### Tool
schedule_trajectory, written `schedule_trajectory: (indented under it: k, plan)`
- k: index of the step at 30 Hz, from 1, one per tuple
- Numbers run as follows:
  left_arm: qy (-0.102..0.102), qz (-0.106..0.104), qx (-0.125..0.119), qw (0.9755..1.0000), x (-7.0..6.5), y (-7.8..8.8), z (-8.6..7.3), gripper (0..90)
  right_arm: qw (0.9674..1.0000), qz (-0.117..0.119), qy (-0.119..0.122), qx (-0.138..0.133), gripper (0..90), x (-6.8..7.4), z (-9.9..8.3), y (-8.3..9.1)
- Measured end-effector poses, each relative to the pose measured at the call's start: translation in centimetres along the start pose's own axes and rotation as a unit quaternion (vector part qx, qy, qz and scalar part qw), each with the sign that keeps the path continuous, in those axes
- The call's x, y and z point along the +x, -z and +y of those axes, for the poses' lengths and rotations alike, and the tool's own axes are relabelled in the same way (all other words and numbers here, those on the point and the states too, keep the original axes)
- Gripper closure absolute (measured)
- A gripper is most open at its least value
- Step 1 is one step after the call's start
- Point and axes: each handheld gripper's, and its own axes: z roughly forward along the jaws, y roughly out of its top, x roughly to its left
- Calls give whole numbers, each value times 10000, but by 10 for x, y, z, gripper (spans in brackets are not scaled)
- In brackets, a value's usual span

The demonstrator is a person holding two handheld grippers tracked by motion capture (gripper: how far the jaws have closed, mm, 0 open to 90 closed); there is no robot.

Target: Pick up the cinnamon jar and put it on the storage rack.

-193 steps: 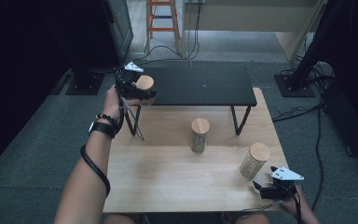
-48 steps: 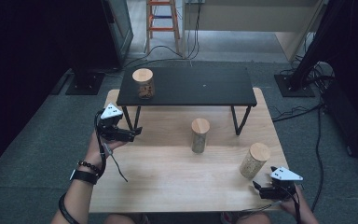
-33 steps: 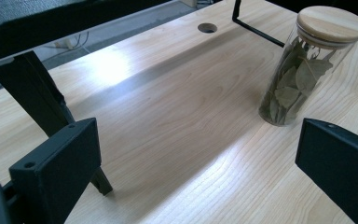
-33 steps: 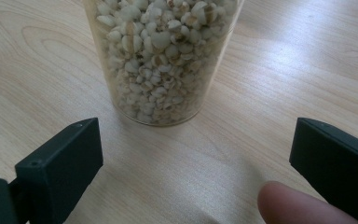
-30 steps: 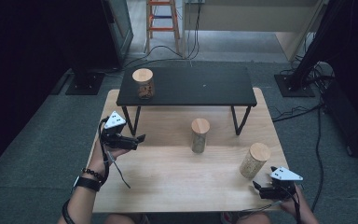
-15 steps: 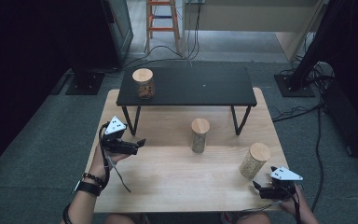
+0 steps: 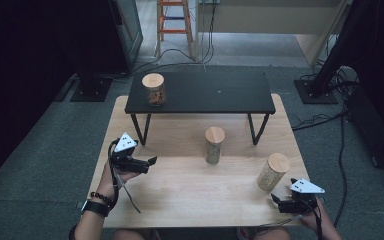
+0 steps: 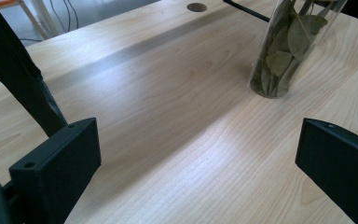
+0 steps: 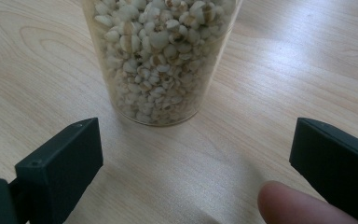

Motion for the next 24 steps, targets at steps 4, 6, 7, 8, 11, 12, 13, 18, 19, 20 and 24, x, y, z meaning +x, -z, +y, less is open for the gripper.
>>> schedule_trajectory:
  k: [4, 6, 7, 8, 11, 12, 13, 18, 19, 20, 24]
  plan:
    - [-10, -10, 14, 10000, 0, 0, -5, 1, 10000, -1, 6, 3, 25, 0, 0, 0]
    - [7, -9, 14, 10000, 0, -1, -7, 1, 10000, 0, 4, 5, 25, 0, 0, 0]
    - [12, -15, 14, 10000, 0, -1, -8, 1, 10000, -2, 5, 4, 25, 0, 0, 0]
    - [19, -18, 21, 10000, 0, -1, -9, 1, 10000, -4, 6, 5, 25, 0, 0, 0]
    - [23, 19, 20, 10000, -2, -2, -13, 1, 10000, -6, 5, 5, 25, 0, 0, 0]
    - [28, 15, 25, 10000, -3, -2, -15, 1, 10000, -6, 3, 7, 25, 0, 0, 0]
    - [57, 13, 19, 10000, -3, -2, -16, 2, 10000, -4, 4, 6, 25, 0, 0, 0]
    - [90, -22, 37, 10000, -4, -4, -25, 1, 10000, -10, 7, 9, 25, 0, 0, 0]
    - [110, -28, 28, 9999, -4, -4, -27, 1, 10000, -11, 8, 9, 25, 0, 0, 0]
    - [105, -26, 37, 9999, -4, -4, -28, 1, 10000, -10, 8, 9, 25, 0, 0, 0]
    - [134, -29, 24, 9999, -5, -5, -33, 2, 10000, -12, 6, 10, 25, 1, 0, 0]
